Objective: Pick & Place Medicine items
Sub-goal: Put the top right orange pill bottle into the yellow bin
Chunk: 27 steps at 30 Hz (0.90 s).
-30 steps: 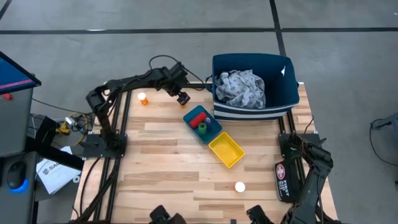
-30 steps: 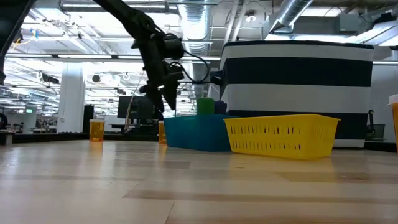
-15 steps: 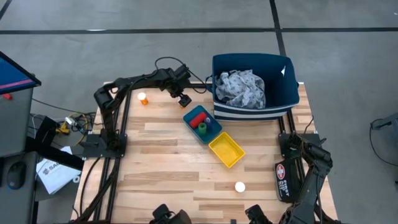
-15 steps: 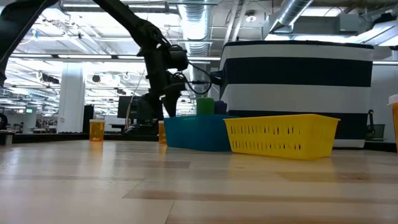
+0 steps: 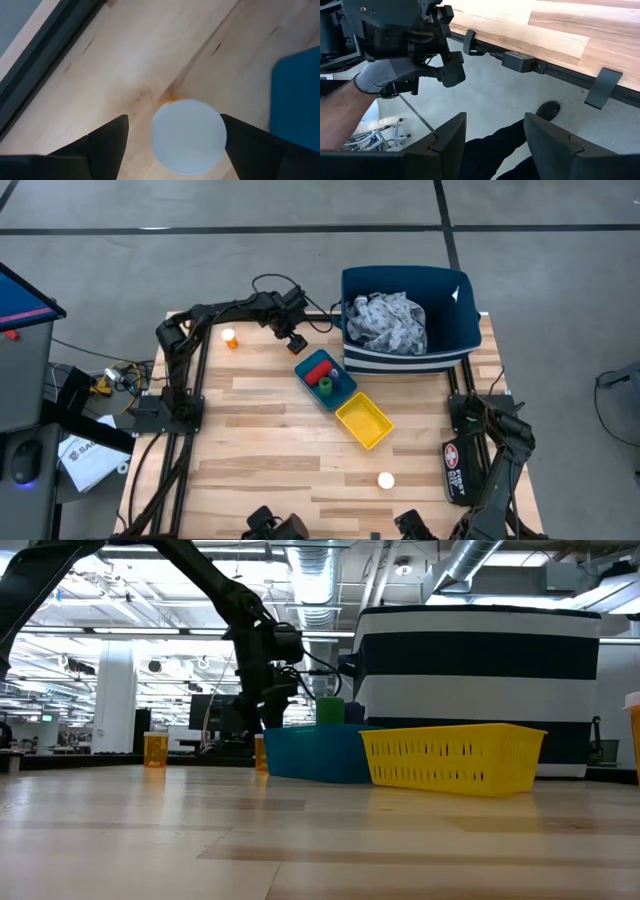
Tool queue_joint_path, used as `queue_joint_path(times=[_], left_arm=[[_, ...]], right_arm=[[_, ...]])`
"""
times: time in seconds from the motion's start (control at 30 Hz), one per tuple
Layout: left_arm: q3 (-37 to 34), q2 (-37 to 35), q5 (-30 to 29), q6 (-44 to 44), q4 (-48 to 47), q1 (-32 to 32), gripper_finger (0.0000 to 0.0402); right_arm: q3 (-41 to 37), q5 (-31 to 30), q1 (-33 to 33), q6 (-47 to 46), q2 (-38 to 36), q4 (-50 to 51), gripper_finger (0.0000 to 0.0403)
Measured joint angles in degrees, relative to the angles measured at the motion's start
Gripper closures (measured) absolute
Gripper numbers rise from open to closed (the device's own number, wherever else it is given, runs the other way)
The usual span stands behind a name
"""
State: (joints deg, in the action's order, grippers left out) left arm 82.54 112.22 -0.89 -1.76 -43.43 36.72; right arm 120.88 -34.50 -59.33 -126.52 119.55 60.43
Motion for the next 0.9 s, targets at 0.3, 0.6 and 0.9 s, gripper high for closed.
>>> queue_joint_path(times=[0.3, 0.6, 0.9], left_arm=[[0.0, 0.0, 0.14, 0.0, 0.32, 0.99, 0.0141], [0.0, -0.04, 0.13, 0.02, -0.39, 1.01, 0.0187], [0.0, -0.09, 0.15, 0.98, -1.2, 0.97, 0.0183]], right_arm=[[0.0, 0.0, -0.11, 0.0, 0.0, 0.39, 0.0207], [0.0, 0.0, -0.11, 0.0, 0.0, 0.39, 0.0207], [0.0, 0.0, -0.11, 0.01, 0.0, 0.39, 0.0207]])
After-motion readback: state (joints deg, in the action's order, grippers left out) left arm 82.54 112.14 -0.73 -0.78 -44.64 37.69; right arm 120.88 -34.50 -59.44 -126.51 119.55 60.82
